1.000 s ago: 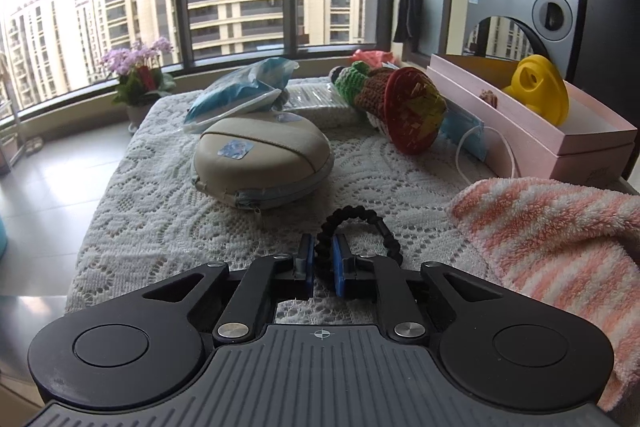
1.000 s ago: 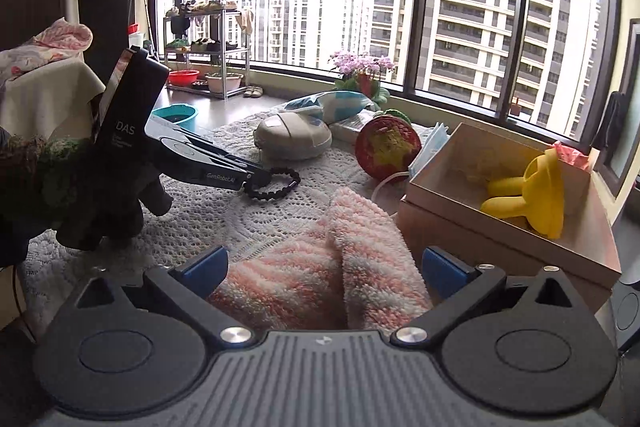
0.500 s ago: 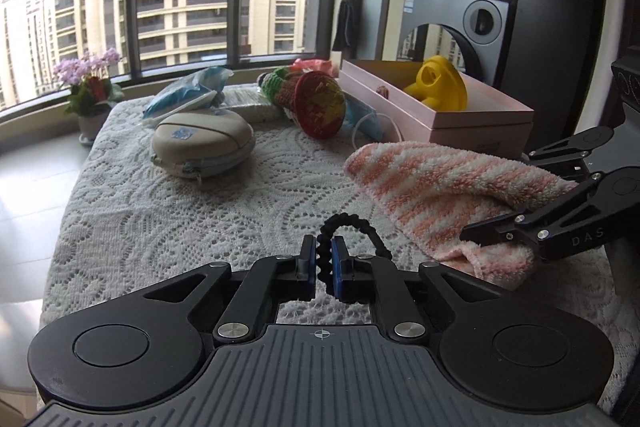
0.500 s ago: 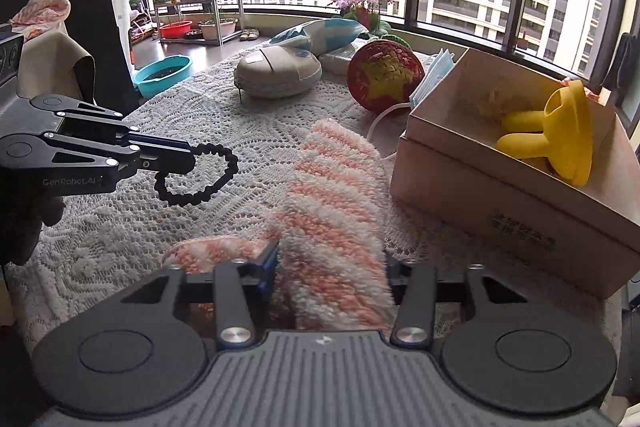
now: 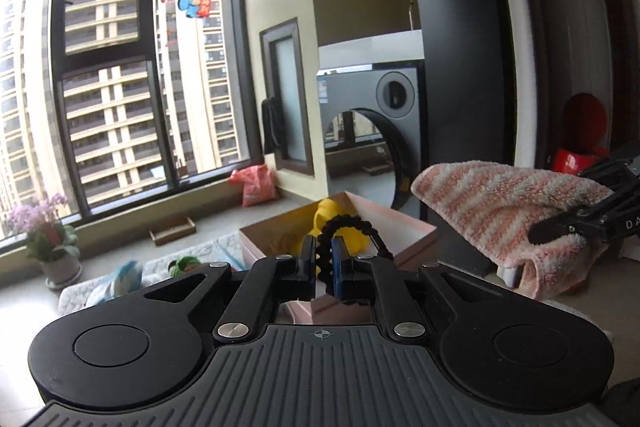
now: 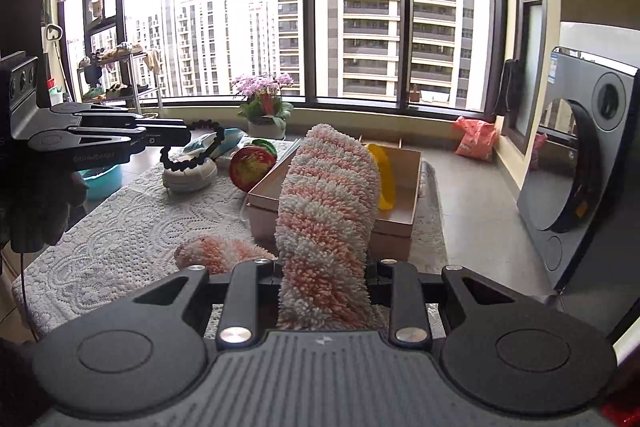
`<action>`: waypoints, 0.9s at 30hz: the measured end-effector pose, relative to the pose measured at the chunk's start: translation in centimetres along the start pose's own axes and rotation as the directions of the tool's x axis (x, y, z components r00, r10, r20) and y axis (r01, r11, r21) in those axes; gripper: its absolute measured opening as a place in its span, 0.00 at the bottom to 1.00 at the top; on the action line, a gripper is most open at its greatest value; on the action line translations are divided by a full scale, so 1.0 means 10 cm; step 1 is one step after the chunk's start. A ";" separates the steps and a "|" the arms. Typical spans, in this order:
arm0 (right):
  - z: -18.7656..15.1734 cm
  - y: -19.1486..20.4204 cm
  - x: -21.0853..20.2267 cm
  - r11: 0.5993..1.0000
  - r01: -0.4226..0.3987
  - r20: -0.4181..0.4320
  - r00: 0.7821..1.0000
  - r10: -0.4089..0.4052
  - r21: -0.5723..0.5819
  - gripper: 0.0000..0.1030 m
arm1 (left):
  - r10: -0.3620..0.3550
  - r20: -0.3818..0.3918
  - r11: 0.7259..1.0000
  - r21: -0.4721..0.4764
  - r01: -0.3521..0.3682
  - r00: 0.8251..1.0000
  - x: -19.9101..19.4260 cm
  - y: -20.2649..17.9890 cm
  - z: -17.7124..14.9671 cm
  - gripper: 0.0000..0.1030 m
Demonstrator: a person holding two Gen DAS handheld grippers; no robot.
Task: Organize soft objects
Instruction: 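Drop the bracelet into the pink box with the left gripper while the right carries the towel toward it, then lower the pink towel into the box and open the right gripper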
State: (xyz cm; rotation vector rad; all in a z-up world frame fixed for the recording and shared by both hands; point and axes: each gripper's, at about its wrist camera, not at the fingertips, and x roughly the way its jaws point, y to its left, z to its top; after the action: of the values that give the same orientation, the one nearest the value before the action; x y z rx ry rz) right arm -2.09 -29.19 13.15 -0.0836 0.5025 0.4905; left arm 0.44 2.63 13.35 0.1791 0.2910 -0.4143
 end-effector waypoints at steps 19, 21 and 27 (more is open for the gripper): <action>1.07 0.03 1.61 0.993 0.111 0.103 0.988 -0.115 0.043 0.27 | 0.025 -0.171 0.902 -0.422 -0.096 0.985 0.73 0.67 -0.42 0.14; 1.07 0.20 2.06 0.987 0.159 0.006 0.987 -0.159 0.035 0.27 | 0.030 -0.179 0.897 -0.428 -0.105 0.983 0.64 0.71 -0.51 0.14; 0.73 0.31 2.66 0.989 0.018 -0.236 0.972 0.018 0.148 0.51 | 0.063 -0.226 0.881 -0.445 -0.160 0.972 0.49 0.90 -0.76 0.14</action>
State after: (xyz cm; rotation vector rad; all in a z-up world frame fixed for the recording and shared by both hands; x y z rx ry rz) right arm 19.99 -13.61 6.84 0.0017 0.7720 0.4434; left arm 6.72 10.70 5.65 -0.2315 0.5720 -0.2003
